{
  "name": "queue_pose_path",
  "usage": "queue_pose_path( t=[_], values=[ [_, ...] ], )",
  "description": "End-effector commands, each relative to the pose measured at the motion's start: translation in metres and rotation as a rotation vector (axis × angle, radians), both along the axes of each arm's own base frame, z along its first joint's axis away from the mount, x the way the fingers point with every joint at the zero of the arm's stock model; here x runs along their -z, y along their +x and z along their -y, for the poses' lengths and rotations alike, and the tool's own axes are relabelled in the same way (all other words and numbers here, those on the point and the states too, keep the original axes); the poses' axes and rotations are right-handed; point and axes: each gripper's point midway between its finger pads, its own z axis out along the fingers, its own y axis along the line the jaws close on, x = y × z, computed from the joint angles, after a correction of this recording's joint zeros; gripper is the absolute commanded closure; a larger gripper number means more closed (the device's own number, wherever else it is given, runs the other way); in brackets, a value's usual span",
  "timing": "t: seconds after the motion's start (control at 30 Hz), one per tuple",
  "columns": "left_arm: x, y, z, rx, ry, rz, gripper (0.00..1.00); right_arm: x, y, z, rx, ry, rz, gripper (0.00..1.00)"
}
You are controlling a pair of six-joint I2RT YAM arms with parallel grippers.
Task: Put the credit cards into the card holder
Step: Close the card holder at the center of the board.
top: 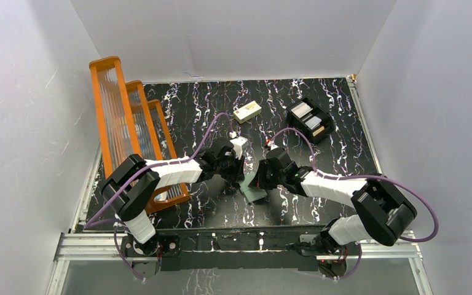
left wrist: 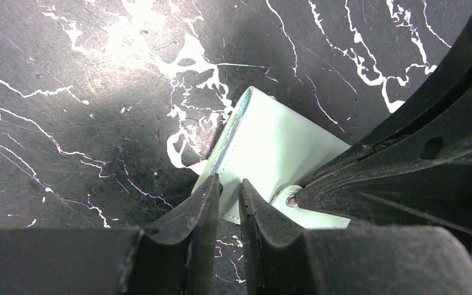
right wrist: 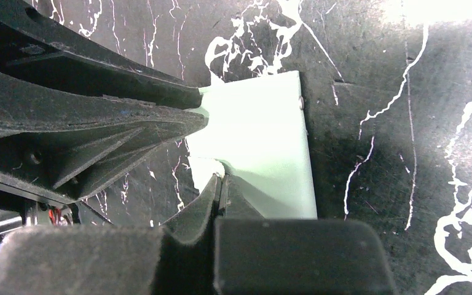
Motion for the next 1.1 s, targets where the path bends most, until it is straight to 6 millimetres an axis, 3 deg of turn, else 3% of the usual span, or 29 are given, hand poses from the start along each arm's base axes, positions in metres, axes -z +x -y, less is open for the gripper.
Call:
queue_pose_path(
  t=[0.0, 0.27, 0.47, 0.67, 0.93, 1.07],
  values=[
    [0.018, -0.011, -0.017, 0.002, 0.087, -0.045, 0.81, 0.021, -0.01, 0.025, 0.035, -0.094, -0.019, 1.0],
    [0.013, -0.008, -0.016, -0.015, 0.09, -0.043, 0.81, 0.03, -0.018, 0.03, 0.035, -0.103, -0.052, 1.0],
    [-0.016, -0.003, -0.009, -0.028, 0.03, -0.008, 0.79, 0.031, -0.015, 0.03, 0.039, -0.117, -0.052, 1.0],
    [-0.047, -0.004, 0.006, -0.044, -0.072, -0.022, 0.79, 0.008, -0.007, 0.014, 0.009, -0.052, -0.014, 1.0],
    [-0.015, -0.014, 0.018, 0.006, -0.077, -0.123, 0.8, -0.014, -0.001, -0.003, -0.029, 0.012, 0.007, 1.0],
    [0.003, -0.017, 0.012, 0.021, -0.039, -0.126, 0.8, -0.019, 0.003, -0.003, -0.025, 0.006, 0.027, 1.0]
  ],
)
